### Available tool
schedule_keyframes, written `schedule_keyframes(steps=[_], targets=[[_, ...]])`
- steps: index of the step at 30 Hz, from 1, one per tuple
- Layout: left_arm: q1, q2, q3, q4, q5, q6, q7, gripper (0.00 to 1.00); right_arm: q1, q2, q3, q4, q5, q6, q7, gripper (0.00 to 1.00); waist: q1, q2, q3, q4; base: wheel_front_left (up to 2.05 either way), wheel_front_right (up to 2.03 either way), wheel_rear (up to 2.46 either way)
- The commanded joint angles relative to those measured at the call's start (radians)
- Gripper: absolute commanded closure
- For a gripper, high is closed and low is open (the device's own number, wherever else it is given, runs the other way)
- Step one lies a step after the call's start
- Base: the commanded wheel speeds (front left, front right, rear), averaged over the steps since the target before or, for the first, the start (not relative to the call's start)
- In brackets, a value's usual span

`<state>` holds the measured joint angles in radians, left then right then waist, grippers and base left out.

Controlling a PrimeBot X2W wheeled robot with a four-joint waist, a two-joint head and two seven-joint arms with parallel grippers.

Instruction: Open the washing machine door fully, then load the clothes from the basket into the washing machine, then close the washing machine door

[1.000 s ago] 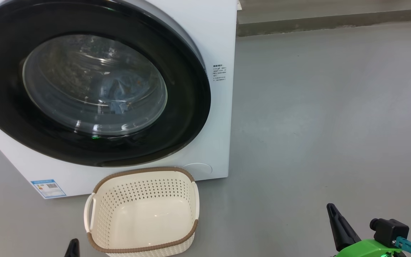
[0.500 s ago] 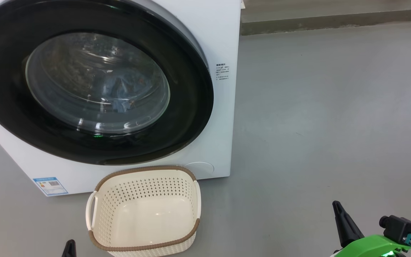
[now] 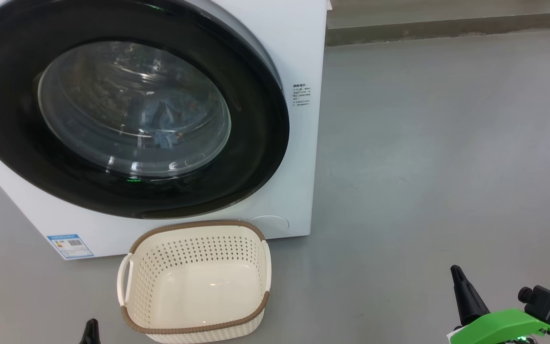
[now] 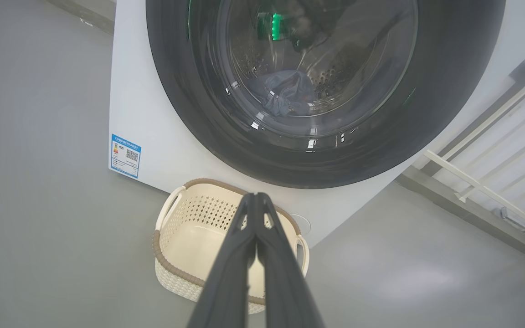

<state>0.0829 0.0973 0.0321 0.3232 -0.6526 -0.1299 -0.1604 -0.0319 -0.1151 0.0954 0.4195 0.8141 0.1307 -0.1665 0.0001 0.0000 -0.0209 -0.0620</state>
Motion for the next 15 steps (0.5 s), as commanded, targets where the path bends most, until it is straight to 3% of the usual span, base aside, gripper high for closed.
schedule_keyframes(steps=[1,15], targets=[[-0.046,0.006,0.016,-0.034,-0.029,0.008,0.007,1.00,-0.045,-0.005,-0.005,-0.031,0.024,0.000,0.010,1.00,0.0000,0.0000,0.000,0.001,0.00,0.00,0.00],[-0.069,-0.002,0.026,-0.046,-0.172,0.012,0.048,1.00,-0.052,0.004,-0.035,-0.052,0.144,0.000,0.050,1.00,-0.0001,0.0000,0.003,0.010,0.00,0.00,0.00]])
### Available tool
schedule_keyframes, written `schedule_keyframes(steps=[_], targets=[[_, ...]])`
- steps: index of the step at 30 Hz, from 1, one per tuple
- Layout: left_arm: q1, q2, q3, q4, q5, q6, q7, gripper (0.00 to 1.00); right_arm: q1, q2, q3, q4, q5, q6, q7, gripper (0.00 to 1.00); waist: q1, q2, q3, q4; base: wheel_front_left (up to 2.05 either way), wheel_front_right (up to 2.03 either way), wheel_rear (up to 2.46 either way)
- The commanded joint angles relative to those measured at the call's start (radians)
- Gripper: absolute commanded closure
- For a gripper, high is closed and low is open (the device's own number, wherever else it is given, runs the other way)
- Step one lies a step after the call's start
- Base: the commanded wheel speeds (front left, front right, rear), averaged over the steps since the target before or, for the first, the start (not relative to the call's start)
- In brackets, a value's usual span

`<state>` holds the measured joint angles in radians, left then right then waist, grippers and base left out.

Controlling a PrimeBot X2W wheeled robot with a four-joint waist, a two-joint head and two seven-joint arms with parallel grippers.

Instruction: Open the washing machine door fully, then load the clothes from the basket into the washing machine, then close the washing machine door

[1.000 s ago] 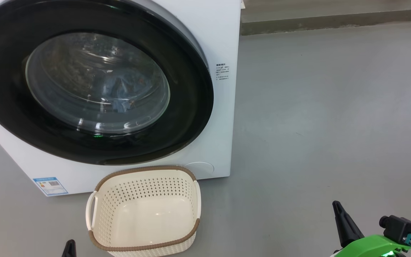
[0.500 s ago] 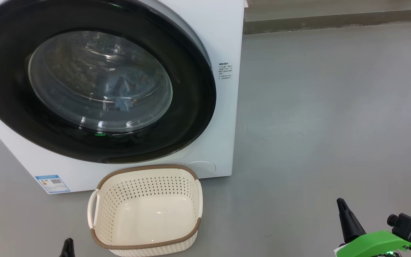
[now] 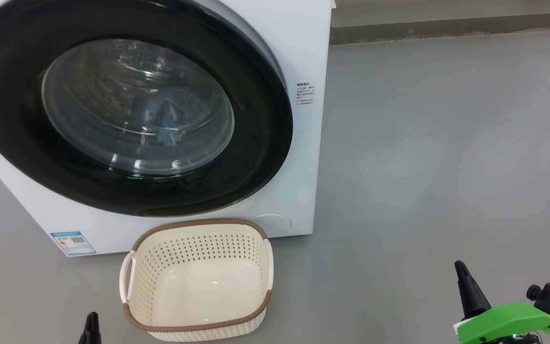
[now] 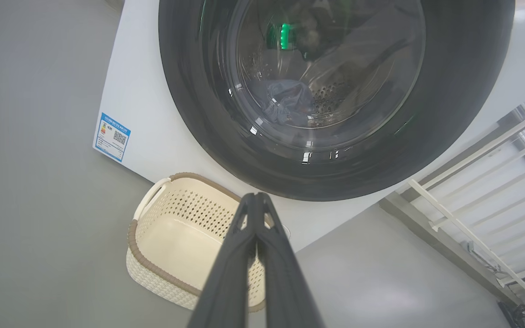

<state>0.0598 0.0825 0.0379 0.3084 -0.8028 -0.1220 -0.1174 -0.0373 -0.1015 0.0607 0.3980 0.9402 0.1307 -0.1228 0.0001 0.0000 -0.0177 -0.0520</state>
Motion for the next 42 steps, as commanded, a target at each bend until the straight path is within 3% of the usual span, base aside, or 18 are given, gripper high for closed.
schedule_keyframes(steps=[1,42], targets=[[-0.047,0.012,0.021,-0.032,-0.032,0.004,0.008,1.00,-0.047,-0.009,-0.002,-0.031,0.026,0.000,0.009,1.00,-0.0001,0.0000,0.000,0.001,0.00,0.00,0.00],[-0.112,-0.011,0.051,-0.066,-0.439,0.015,0.125,1.00,-0.067,0.018,-0.088,-0.090,0.369,0.000,0.125,1.00,-0.0001,0.0000,0.009,0.028,0.00,0.00,0.00]])
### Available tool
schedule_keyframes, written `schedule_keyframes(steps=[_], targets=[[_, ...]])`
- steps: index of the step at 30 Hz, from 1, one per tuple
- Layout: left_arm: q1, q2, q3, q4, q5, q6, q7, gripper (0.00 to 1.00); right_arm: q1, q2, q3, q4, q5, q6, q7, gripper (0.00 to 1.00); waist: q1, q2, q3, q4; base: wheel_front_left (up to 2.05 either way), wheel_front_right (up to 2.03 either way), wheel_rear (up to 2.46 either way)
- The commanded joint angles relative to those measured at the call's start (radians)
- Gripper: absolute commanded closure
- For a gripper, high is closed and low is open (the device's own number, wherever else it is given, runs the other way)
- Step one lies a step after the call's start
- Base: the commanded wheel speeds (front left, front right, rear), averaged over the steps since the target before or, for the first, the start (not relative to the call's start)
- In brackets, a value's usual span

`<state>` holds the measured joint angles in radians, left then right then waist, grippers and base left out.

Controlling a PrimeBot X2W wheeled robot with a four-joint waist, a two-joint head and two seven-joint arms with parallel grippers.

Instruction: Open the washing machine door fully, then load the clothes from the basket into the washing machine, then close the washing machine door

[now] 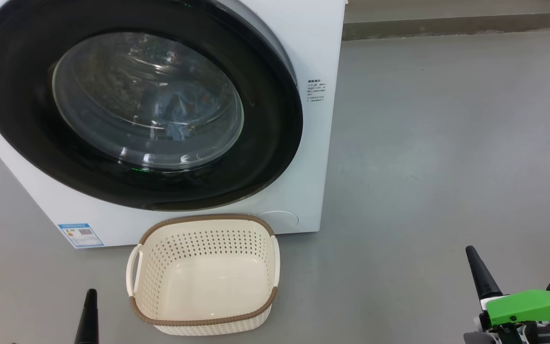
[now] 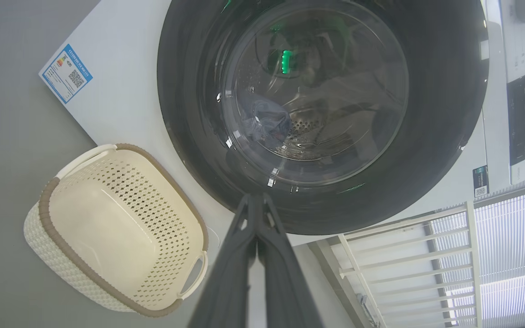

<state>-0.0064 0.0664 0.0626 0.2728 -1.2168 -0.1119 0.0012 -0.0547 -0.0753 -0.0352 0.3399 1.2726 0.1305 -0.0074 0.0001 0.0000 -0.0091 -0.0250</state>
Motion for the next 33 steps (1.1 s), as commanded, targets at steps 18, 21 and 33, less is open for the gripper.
schedule_keyframes(steps=[18,21,33], targets=[[-0.075,-0.006,0.040,-0.045,-0.209,0.010,0.060,1.00,-0.058,0.004,-0.030,-0.058,0.191,0.000,0.061,1.00,0.0000,0.0000,0.004,0.013,0.00,0.00,0.00],[-0.080,-0.007,0.042,-0.048,-0.239,0.011,0.068,1.00,-0.060,0.006,-0.037,-0.063,0.217,0.000,0.069,1.00,0.0000,0.0000,0.005,0.015,0.00,0.00,0.00],[-0.099,-0.014,0.051,-0.058,-0.361,0.014,0.104,1.00,-0.065,0.014,-0.062,-0.080,0.320,0.000,0.104,1.00,-0.0001,0.0000,0.007,0.023,0.00,0.00,0.00]])
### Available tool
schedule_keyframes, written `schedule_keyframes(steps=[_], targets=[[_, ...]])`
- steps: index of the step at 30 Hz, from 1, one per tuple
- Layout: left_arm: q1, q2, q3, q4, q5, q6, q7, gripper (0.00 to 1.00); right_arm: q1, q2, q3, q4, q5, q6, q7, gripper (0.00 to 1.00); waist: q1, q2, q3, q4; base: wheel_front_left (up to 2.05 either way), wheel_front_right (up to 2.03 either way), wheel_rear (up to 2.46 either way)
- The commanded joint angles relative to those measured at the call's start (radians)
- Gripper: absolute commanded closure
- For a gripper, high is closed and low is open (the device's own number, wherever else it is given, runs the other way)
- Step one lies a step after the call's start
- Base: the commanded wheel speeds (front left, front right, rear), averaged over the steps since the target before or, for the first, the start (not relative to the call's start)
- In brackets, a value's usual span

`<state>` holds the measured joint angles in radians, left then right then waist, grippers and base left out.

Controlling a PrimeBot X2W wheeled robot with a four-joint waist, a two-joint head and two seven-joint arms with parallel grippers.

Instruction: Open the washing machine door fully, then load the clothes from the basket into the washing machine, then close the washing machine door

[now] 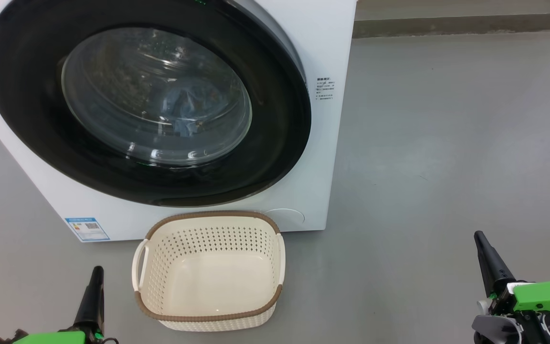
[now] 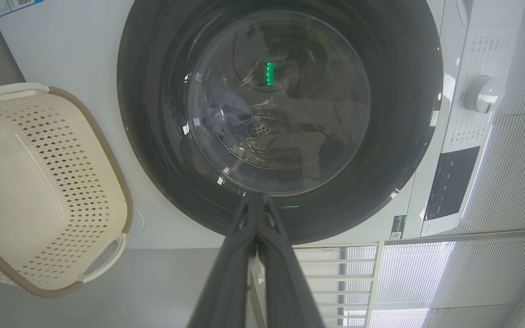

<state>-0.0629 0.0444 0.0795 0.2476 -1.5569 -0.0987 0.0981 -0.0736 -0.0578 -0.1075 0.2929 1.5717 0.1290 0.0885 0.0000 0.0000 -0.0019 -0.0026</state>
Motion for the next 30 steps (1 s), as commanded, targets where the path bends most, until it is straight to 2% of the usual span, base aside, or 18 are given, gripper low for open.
schedule_keyframes(steps=[1,30], targets=[[-0.044,0.007,0.035,-0.034,-0.031,0.001,0.010,1.00,-0.047,-0.003,0.008,-0.035,0.030,0.002,0.011,1.00,0.0000,0.0000,0.000,0.001,0.00,0.00,0.00],[-0.047,0.006,0.036,-0.035,-0.051,0.002,0.015,1.00,-0.048,-0.003,0.005,-0.038,0.047,0.002,0.015,1.00,0.0000,0.0000,0.001,0.002,0.00,0.00,0.00]])
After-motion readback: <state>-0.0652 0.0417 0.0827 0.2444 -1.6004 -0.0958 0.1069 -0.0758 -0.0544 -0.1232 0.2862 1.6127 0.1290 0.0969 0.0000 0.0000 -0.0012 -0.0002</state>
